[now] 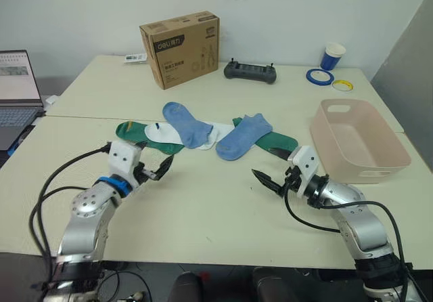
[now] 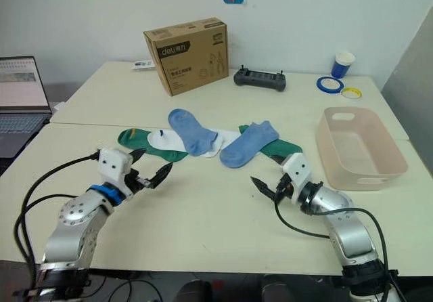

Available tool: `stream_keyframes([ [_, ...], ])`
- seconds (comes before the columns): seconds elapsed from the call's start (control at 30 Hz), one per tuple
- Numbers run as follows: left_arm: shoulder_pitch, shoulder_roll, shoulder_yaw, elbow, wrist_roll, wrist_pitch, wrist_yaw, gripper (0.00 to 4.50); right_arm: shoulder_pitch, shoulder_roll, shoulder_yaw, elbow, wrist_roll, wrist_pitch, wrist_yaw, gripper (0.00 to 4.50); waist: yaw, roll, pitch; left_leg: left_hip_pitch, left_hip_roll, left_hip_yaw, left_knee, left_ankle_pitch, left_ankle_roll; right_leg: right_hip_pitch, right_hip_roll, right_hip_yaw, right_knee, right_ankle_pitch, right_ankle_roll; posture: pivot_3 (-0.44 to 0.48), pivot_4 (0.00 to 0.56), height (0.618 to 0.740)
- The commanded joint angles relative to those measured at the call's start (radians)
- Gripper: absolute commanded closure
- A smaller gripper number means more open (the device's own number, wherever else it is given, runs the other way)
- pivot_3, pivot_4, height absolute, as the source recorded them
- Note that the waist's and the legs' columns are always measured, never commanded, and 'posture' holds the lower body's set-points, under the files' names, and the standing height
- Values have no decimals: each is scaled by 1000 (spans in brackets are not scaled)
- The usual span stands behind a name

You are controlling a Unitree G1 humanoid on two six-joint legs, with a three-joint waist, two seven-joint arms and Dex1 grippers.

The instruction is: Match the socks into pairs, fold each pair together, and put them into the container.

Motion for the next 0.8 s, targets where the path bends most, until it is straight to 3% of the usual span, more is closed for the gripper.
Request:
stream_keyframes([
  [0.03, -82, -24, -46, 64, 39, -41, 1, 0, -2, 3, 5, -36, -10, -20, -12, 70, 1, 0, 0, 0, 0, 0, 0, 0, 0, 0, 1, 0, 0, 0, 0, 0, 150, 740],
  [0.2, -313, -119, -126, 323, 110, -98, 23, 0, 12, 16, -19, -64, -3, 1, -41, 70, 8, 0, 0, -1, 0, -2, 2, 0, 0, 0, 2, 0, 0, 1, 0, 0, 150, 740],
  [0.43, -448, -183, -178, 615, 196, -224, 46, 0, 36, 7, -24, -84, -21, 1, -61, 70, 3, 0, 0, -1, 0, -1, 2, 0, 0, 0, 3, 1, 0, 1, 1, 0, 150, 740],
  [0.8, -491, -179, -154, 725, 218, -303, 76, 0, 88, 3, -30, -141, -25, 19, -102, 70, 6, 0, 0, -1, 1, -2, 2, 0, 0, 0, 4, 1, 1, 1, 0, 0, 150, 740],
])
